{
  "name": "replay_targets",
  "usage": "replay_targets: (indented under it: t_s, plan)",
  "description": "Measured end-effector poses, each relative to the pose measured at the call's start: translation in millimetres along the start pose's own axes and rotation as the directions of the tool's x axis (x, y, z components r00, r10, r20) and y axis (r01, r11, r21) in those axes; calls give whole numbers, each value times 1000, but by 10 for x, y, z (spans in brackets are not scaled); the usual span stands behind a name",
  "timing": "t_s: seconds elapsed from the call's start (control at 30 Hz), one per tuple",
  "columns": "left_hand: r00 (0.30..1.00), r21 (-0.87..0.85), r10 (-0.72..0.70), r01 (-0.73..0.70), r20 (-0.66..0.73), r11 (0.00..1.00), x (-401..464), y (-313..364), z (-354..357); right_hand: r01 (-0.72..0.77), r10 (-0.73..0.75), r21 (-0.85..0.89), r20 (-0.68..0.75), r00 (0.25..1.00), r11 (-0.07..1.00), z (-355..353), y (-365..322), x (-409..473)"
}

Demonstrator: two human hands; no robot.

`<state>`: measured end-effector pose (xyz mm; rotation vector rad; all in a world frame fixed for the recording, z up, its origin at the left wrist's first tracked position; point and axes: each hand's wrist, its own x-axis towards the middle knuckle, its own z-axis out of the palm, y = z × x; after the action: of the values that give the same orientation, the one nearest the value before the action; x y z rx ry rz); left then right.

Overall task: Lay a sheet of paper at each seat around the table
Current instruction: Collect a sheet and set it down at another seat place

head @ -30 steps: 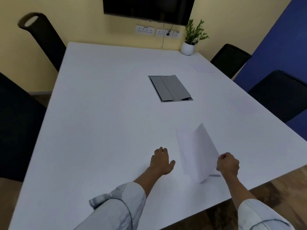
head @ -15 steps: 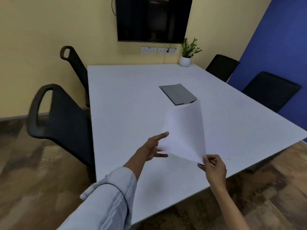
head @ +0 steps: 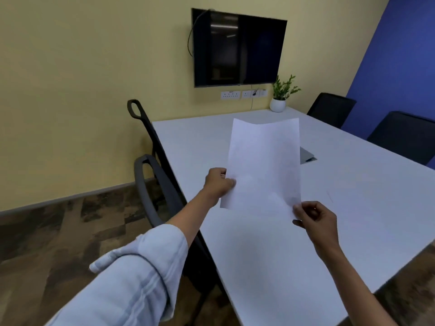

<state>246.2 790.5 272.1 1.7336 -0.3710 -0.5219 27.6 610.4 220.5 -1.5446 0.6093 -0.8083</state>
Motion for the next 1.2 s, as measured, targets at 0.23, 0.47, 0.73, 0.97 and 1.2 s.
replay_targets:
  t_s: [0.23, 0.47, 0.73, 0.97, 1.2]
  plan:
    - [993, 35, 113, -112, -35, 993, 518, 461, -1376, 0, 2, -14, 137, 991, 1000, 1352, -492, 324]
    - [988, 44, 154, -154, -5, 987, 1571, 492, -2755, 10, 0, -44, 234, 972, 999, 2960, -685, 1150]
    - [992, 19, 124, -125, 33, 992, 2742, 449, -3872, -131, 145, -89, 175, 974, 987, 4390, -845, 1928]
    - [992, 69, 97, -103, 76, 992, 4163, 391, -4509, -180, 217, -281, 107, 970, 943, 5448, -741, 2740]
    - [983, 126, 85, -107, 164, 986, 6075, 369, -5019, -256, 226, -294, -131, 965, 921, 6577, -504, 3955]
